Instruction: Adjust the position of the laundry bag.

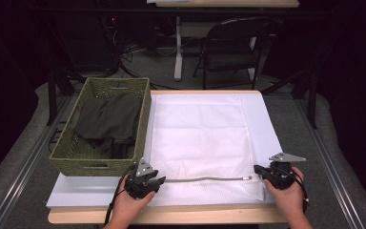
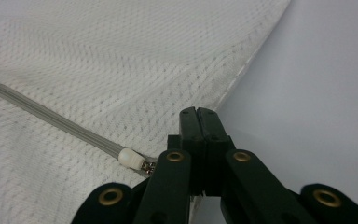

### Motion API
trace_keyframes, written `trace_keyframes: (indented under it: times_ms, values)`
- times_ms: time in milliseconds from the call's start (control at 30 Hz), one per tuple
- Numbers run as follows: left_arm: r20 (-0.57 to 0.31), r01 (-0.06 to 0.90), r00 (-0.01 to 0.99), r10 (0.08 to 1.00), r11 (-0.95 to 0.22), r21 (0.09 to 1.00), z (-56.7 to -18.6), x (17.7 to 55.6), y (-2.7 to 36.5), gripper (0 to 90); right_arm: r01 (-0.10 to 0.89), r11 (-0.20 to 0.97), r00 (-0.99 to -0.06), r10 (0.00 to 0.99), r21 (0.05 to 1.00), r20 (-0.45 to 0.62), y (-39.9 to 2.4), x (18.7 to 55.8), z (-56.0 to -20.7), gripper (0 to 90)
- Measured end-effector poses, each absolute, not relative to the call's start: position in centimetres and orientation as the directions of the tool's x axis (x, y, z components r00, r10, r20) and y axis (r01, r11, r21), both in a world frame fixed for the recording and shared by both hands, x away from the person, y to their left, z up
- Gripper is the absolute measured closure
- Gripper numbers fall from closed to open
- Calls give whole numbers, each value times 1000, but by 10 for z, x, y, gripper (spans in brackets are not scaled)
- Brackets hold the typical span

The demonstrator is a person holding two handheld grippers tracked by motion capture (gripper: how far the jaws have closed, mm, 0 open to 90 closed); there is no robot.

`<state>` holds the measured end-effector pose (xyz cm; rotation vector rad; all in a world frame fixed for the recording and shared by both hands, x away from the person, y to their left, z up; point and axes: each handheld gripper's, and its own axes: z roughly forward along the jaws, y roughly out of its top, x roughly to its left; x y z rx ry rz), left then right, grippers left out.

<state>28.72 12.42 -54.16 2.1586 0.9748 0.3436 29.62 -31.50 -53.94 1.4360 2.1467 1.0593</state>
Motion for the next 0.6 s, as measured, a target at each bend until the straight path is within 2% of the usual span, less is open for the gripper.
trace_keyframes:
  times_ms: [433, 600]
  values:
    - [-40, 505, 709, 704, -467, 726, -533, 289, 108, 613, 610, 183, -480, 859, 771, 176, -304, 305, -505, 900]
    - [-73, 510, 715, 695, -447, 735, -530, 293, 99, 617, 597, 160, -500, 841, 786, 208, -298, 306, -504, 900]
